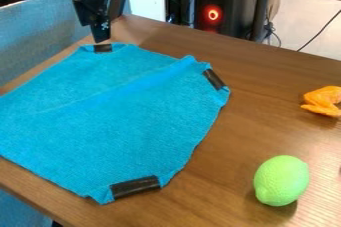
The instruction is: Fold the cloth from top left to bottom right
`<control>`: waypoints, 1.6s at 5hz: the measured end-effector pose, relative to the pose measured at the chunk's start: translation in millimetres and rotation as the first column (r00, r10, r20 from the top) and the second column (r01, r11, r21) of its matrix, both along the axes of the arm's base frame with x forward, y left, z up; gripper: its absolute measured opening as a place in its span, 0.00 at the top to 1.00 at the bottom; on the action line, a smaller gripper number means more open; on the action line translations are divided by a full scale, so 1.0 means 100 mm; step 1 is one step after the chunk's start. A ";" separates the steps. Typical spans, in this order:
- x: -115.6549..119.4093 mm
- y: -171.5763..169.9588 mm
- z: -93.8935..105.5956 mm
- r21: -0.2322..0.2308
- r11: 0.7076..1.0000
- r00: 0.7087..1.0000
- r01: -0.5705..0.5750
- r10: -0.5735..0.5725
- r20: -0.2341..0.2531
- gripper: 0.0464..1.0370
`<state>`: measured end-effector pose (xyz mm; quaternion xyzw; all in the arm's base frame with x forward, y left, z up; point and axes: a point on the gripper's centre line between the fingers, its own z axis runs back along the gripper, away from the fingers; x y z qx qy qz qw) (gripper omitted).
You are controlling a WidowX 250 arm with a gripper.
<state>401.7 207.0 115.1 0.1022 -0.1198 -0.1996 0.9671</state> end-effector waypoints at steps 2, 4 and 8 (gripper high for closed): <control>0.17 -0.04 -0.18 0.027 0.999 0.999 -0.024 0.025 -0.043 0.04; 0.21 0.00 -0.29 0.073 0.997 0.998 -0.034 0.037 -0.046 0.04; 0.20 0.03 -0.37 0.118 0.993 0.996 -0.017 0.027 -0.080 0.37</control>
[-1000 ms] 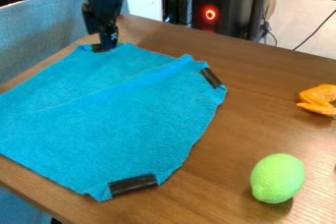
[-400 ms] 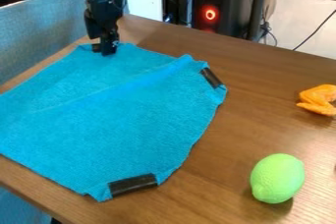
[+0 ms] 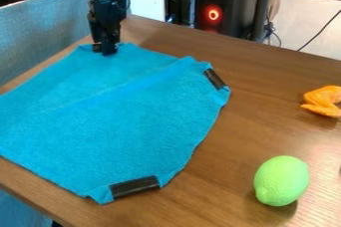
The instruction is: Fold the cloth from top left to bottom right
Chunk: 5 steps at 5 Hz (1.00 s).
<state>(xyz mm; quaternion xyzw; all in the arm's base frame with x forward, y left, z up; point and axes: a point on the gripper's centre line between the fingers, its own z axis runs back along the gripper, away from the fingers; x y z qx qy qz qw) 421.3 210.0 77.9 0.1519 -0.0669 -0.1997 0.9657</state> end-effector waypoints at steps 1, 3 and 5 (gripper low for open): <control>-0.01 -0.03 -0.02 -0.023 1.000 1.000 0.013 -0.013 -0.012 0.68; -0.02 -0.02 0.01 -0.056 0.998 0.999 0.020 -0.022 -0.032 0.98; -0.11 0.01 0.04 -0.136 0.991 1.000 0.005 -0.009 -0.030 0.99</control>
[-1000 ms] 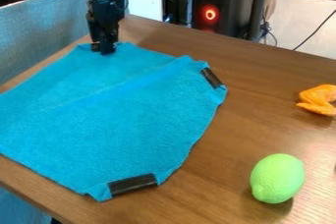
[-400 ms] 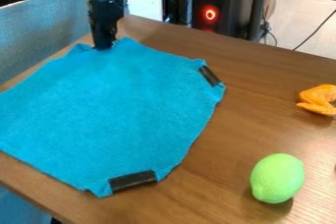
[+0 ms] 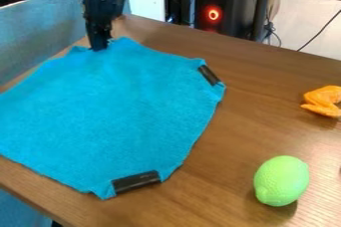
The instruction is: Fold the cloth from top left to bottom right
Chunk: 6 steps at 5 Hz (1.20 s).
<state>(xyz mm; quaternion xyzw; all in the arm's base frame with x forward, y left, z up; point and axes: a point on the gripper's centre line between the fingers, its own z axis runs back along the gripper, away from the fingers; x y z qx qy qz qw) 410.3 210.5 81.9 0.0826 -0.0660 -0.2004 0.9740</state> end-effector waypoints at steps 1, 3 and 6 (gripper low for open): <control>-0.13 -0.13 0.21 -0.017 0.999 0.999 0.030 -0.030 0.038 0.99; -0.52 -0.53 0.38 0.006 0.993 0.992 0.116 -0.116 0.051 1.00; -1.07 -1.06 0.42 0.067 0.988 0.990 0.139 -0.140 0.009 1.00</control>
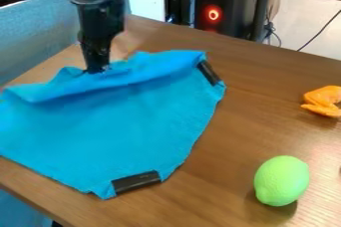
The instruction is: Fold the cloth from top left to bottom right
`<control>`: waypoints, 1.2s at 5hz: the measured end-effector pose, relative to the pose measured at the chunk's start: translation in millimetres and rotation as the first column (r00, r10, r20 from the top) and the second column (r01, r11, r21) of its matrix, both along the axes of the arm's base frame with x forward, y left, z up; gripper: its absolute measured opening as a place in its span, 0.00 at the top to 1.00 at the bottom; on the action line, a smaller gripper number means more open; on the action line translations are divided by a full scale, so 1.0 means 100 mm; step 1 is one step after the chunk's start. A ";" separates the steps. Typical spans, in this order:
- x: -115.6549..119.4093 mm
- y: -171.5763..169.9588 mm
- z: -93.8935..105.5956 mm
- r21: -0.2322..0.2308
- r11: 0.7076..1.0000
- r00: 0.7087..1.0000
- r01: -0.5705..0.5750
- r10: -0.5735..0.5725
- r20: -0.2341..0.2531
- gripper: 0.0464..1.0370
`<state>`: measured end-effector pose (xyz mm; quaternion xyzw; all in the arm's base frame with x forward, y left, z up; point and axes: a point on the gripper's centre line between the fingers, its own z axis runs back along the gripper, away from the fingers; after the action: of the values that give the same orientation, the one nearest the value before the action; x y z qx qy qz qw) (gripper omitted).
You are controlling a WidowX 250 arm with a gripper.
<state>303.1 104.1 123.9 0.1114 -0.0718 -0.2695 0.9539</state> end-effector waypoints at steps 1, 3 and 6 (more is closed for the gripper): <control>-0.16 -0.14 0.06 0.013 0.999 0.999 -0.035 0.035 -0.008 1.00; -0.48 -0.46 0.05 0.093 0.995 0.999 0.026 -0.024 -0.027 1.00; -0.73 -0.84 -0.11 0.178 0.977 0.992 0.113 -0.120 0.027 1.00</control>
<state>230.3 20.0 112.8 0.1961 -0.0718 -0.3280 0.9213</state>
